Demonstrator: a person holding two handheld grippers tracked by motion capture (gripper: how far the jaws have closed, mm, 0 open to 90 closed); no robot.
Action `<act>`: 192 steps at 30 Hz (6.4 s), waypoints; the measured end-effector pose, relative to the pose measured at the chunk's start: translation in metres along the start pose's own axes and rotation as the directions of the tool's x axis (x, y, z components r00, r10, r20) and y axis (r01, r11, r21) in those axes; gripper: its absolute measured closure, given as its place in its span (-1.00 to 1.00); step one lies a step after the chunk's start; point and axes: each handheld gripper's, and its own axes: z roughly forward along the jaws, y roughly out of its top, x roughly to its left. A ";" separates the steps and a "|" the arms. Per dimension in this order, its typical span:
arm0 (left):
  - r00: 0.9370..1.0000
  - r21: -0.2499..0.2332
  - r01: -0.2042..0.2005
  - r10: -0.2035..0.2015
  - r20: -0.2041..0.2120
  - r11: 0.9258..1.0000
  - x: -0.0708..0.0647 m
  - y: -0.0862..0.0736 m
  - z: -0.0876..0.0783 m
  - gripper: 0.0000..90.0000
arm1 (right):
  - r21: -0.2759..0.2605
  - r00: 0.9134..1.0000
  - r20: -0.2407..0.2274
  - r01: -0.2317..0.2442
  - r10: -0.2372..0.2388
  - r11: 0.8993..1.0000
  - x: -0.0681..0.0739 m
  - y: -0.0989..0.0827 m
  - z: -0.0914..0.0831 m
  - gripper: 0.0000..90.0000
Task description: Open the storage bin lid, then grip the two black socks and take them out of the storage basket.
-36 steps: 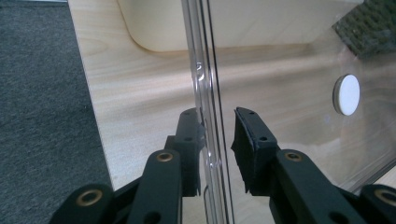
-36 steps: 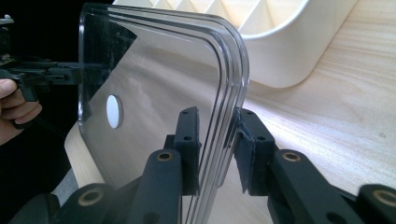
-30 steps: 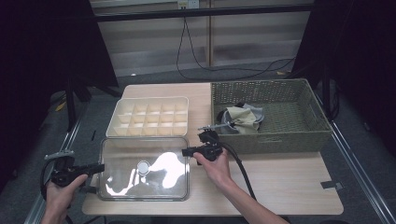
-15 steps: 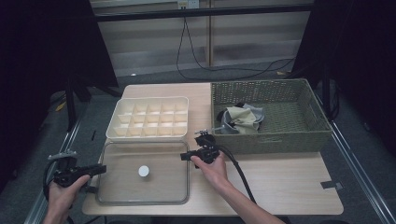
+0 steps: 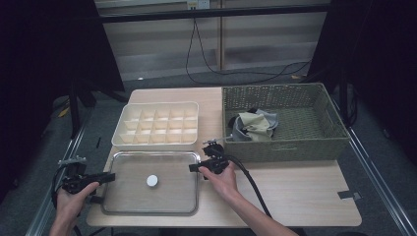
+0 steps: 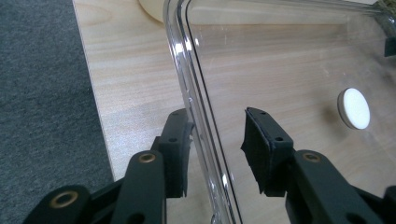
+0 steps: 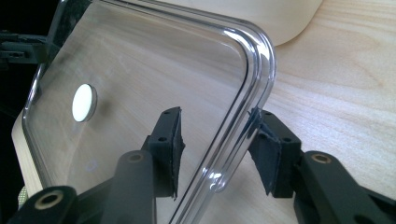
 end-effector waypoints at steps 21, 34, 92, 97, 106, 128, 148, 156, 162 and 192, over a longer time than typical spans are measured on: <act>1.000 0.030 -0.011 0.011 -0.025 0.999 0.001 0.005 0.016 0.14 | 0.034 0.999 0.031 0.017 -0.018 0.999 -0.001 0.001 0.006 0.13; 0.999 -0.017 0.026 -0.027 -0.037 1.000 0.006 0.008 0.019 -0.25 | 0.002 0.999 0.038 0.018 -0.018 1.000 -0.013 0.006 -0.002 -0.04; 0.952 -0.091 -0.234 0.247 0.178 0.968 -0.174 0.006 0.050 -0.85 | -0.201 0.969 -0.014 0.238 -0.246 0.950 -0.031 0.050 -0.131 -0.02; 0.949 -0.106 -0.249 0.264 0.174 0.963 -0.184 0.001 0.055 -0.83 | -0.198 0.972 0.044 0.235 -0.230 0.952 -0.050 0.054 -0.151 -0.03; 0.942 -0.086 -0.264 0.276 0.190 0.961 -0.186 -0.022 0.063 -0.82 | -0.165 0.977 0.127 0.191 -0.171 0.968 -0.090 0.079 -0.161 -0.22; 0.947 -0.091 -0.249 0.263 0.185 0.964 -0.182 -0.022 0.065 -0.82 | 0.042 0.973 0.199 0.108 -0.114 0.993 -0.145 0.135 -0.099 -0.45; 0.943 -0.083 -0.257 0.268 0.197 0.963 -0.180 -0.021 0.068 -0.82 | 0.214 0.955 0.259 0.089 -0.145 0.973 -0.165 0.135 -0.068 0.72; 0.943 -0.080 -0.261 0.272 0.194 0.962 -0.182 -0.021 0.066 -0.82 | 0.122 0.977 0.184 0.083 -0.105 0.989 -0.164 0.134 -0.084 0.84; 0.947 -0.095 -0.249 0.263 0.186 0.964 -0.182 -0.019 0.065 -0.82 | 0.030 0.986 0.145 0.079 -0.083 0.996 -0.167 0.132 -0.101 0.84; 0.940 -0.120 -0.262 0.281 0.192 0.958 -0.180 -0.018 0.062 -0.82 | -0.246 0.988 0.155 0.028 0.011 0.969 -0.198 0.095 -0.219 0.83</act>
